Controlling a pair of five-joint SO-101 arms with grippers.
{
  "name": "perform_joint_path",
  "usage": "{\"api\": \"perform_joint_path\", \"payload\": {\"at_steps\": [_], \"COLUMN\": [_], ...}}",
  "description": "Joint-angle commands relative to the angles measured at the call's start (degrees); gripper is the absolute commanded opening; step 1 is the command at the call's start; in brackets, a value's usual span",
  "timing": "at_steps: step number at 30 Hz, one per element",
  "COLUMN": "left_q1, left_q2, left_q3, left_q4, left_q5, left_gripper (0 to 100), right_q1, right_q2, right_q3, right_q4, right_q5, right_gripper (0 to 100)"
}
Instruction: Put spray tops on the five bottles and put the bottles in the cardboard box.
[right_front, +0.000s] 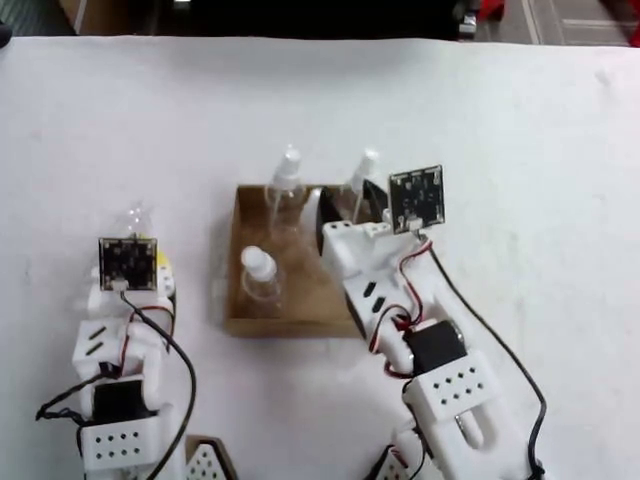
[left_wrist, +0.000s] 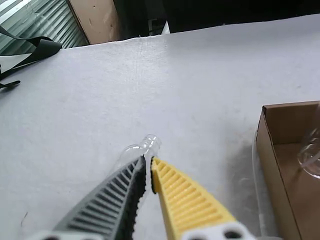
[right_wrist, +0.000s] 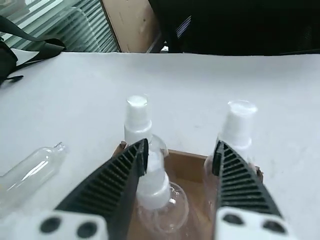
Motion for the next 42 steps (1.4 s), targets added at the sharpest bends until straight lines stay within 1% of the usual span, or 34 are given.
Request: {"api": "perform_joint_path", "payload": {"at_steps": [1, 5, 34, 42], "left_q1": [1.1, 1.1, 1.1, 1.1], "left_q2": [-1.1, -1.1, -1.1, -1.1], "left_q3": [-0.7, -0.7, -0.7, -0.62], "left_q4": [-1.58, -1.67, -1.58, -1.58], "left_q5": [-0.53, -0.53, -0.53, -0.53], "left_gripper": [3, 3, 3, 3], "right_q1": [1.01, 0.75, 1.01, 1.19], "right_q2": [-5.41, -7.87, -7.78, -7.69], "right_q3": [-2.29, -1.58, -0.62, -0.62], "right_q4": [2.51, 3.82, 3.82, 2.07], "right_q5": [0.62, 0.62, 0.7, 1.49], "right_gripper": [18.7, 18.7, 18.7, 18.6]}}
